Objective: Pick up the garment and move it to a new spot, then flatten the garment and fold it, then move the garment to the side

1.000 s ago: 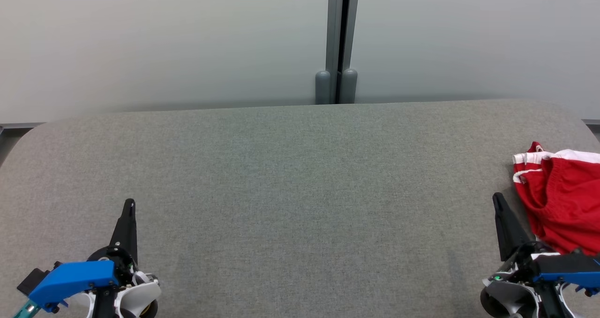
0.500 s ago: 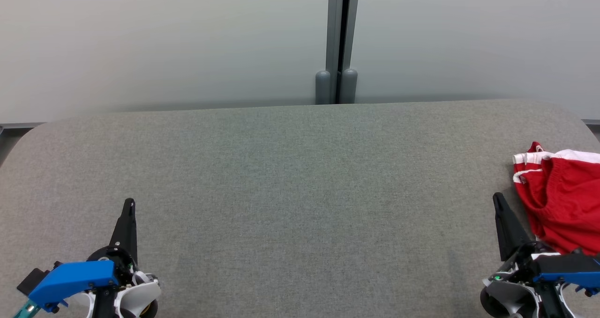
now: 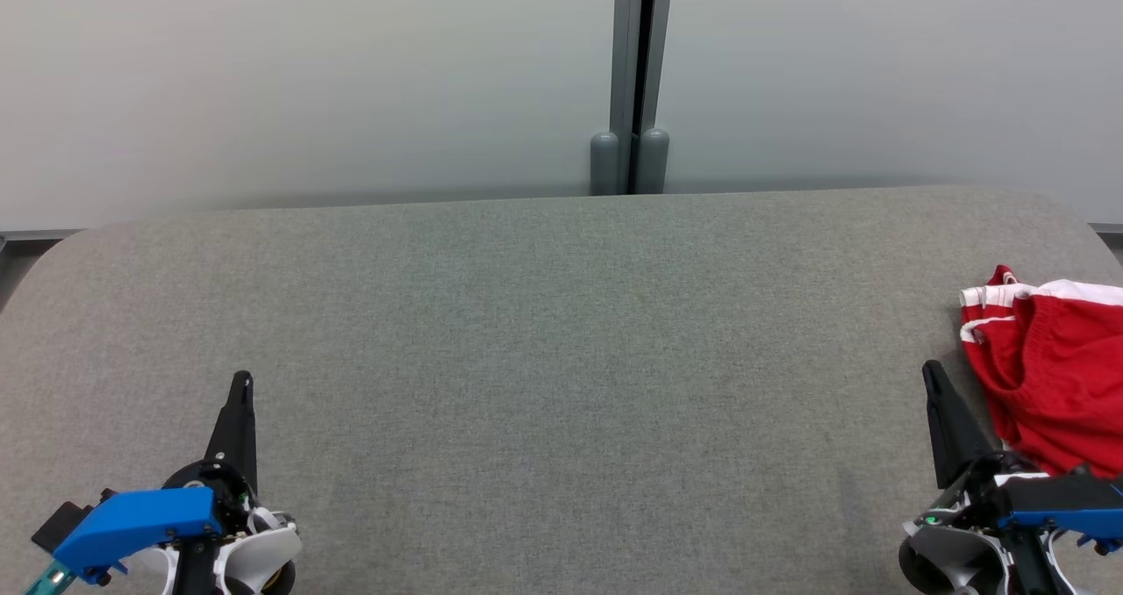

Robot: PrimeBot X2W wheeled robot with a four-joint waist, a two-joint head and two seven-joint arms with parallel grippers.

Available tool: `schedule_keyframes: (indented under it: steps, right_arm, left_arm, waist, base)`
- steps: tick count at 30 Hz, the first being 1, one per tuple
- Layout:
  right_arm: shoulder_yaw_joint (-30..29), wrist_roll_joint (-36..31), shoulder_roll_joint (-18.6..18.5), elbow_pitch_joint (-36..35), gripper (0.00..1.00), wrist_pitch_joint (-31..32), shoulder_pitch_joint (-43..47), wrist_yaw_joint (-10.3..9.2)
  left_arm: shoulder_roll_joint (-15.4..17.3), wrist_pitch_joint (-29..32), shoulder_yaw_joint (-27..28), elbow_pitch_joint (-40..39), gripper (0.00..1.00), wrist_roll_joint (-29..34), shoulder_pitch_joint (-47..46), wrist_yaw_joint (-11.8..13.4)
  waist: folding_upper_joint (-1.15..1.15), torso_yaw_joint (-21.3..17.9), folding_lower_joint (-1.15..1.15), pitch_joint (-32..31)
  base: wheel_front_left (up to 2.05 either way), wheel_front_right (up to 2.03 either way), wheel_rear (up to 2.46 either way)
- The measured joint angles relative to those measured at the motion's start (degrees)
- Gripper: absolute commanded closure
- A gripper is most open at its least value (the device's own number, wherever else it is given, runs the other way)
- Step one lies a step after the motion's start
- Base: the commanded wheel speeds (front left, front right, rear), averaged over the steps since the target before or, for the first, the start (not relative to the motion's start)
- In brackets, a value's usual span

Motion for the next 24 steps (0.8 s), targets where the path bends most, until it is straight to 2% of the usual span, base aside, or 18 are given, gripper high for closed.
schedule_keyframes:
  steps: [24]
  right_arm:
    - [0.0,0.0,0.0,0.0,1.0,0.0,0.01,0.0]
  left_arm:
    - [0.0,0.0,0.0,-0.01,1.0,0.0,-0.01,0.0]
  waist:
    - [0.01,0.0,0.0,0.0]
  base:
    - [0.0,0.0,0.0]
